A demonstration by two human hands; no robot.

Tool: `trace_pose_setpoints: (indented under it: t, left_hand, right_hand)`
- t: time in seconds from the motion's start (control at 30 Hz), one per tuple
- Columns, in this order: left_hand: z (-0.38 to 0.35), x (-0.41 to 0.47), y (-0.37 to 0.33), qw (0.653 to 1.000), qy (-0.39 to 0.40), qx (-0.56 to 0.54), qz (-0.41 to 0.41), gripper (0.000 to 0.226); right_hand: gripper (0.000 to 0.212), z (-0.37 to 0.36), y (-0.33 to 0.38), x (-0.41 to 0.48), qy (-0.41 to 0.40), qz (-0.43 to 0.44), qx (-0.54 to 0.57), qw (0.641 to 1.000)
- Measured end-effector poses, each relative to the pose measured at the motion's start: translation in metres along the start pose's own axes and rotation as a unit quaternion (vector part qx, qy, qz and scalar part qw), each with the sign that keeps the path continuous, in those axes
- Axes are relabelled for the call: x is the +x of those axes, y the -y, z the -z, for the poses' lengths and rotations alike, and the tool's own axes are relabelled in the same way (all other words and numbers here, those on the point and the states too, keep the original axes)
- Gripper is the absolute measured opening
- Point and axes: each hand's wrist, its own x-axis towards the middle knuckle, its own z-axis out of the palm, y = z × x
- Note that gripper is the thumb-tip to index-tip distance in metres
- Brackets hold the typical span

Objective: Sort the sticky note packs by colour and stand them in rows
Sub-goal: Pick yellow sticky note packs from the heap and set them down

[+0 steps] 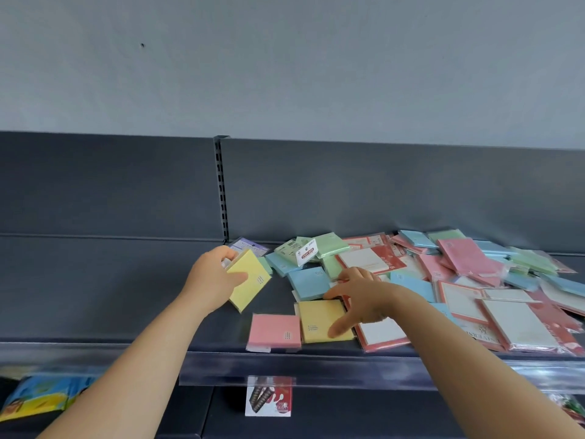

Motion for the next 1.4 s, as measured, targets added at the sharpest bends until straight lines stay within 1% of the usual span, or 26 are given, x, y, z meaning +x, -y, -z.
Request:
trace_pose_setpoints:
  t: [0.13,0.23,0.3,0.37,0.47,0.53,0.6,0.67,0.77,0.83,0.93,1.03,1.1,1.17,1.23,1.27,1.3,1.4]
  left_hand:
    - [0.0,-0.004,-0.003,1.0,0.001,-0.02,-0.008,0.013]
    - [0.0,-0.006,0.0,0.999,0.004,-0.032,0.002,0.014]
    - [0.001,-0.007,0.002,0.999,0.007,-0.042,0.008,0.018]
    - [0.003,-0.008,0.004,0.998,0.015,-0.062,0.016,0.021]
    - [0.005,-0.009,0.004,0.995,0.021,-0.092,0.03,0.025]
    - [0.005,-0.011,0.003,0.992,0.029,-0.115,0.036,0.027]
    - [0.003,-0.012,0.001,0.989,0.038,-0.136,0.039,0.029]
    - [0.001,-0.014,-0.001,0.986,0.042,-0.154,0.035,0.032]
    - [-0.004,-0.015,-0.005,0.978,0.054,-0.198,0.026,0.031]
    - [-0.006,-0.016,-0.009,0.97,0.067,-0.231,0.023,0.03]
    - [-0.008,-0.015,-0.01,0.96,0.075,-0.268,0.011,0.034]
    - [0.001,-0.013,-0.004,0.959,0.056,-0.278,-0.001,0.046]
    - [0.011,-0.012,0.001,0.959,0.045,-0.281,-0.003,0.046]
    - [0.023,-0.01,0.008,0.958,0.027,-0.286,-0.001,0.045]
    - [0.039,-0.008,0.019,0.956,0.001,-0.293,0.004,0.045]
    - [0.045,-0.008,0.023,0.955,-0.008,-0.296,0.009,0.045]
    - [0.052,-0.007,0.027,0.954,-0.018,-0.298,0.015,0.045]
    - [0.083,-0.004,0.05,0.948,-0.059,-0.312,0.029,0.042]
  right_hand:
    - [0.081,-0.002,0.001,0.002,-0.011,0.011,0.01,1.0]
    - [0.079,-0.004,0.001,0.005,-0.029,0.013,0.04,0.999]
    - [0.072,-0.003,0.002,0.007,-0.05,0.015,0.072,0.996]
    - [0.056,0.0,0.004,0.008,-0.08,0.013,0.137,0.987]
    - [0.029,0.005,0.004,0.008,-0.15,0.03,0.256,0.955]
    - [0.016,0.008,0.004,0.009,-0.203,0.042,0.304,0.93]
    - [0.012,0.011,0.008,0.009,-0.24,0.045,0.347,0.906]
    - [0.011,0.013,0.015,0.011,-0.26,0.052,0.409,0.873]
    - [0.011,0.014,0.027,0.018,-0.242,0.072,0.509,0.823]
    - [0.013,0.013,0.036,0.027,-0.228,0.074,0.539,0.808]
    - [0.012,0.012,0.049,0.041,-0.227,0.056,0.547,0.804]
    - [0.013,0.009,0.064,0.054,-0.217,0.054,0.565,0.794]
    - [0.019,0.008,0.077,0.063,-0.221,0.047,0.574,0.787]
    - [0.03,0.011,0.093,0.069,-0.219,0.03,0.584,0.781]
    - [0.04,0.013,0.114,0.077,-0.202,0.021,0.609,0.767]
    - [0.042,0.014,0.122,0.08,-0.189,0.02,0.617,0.763]
    - [0.04,0.014,0.132,0.082,-0.176,0.027,0.619,0.765]
    - [0.026,0.016,0.175,0.092,-0.143,0.058,0.609,0.778]
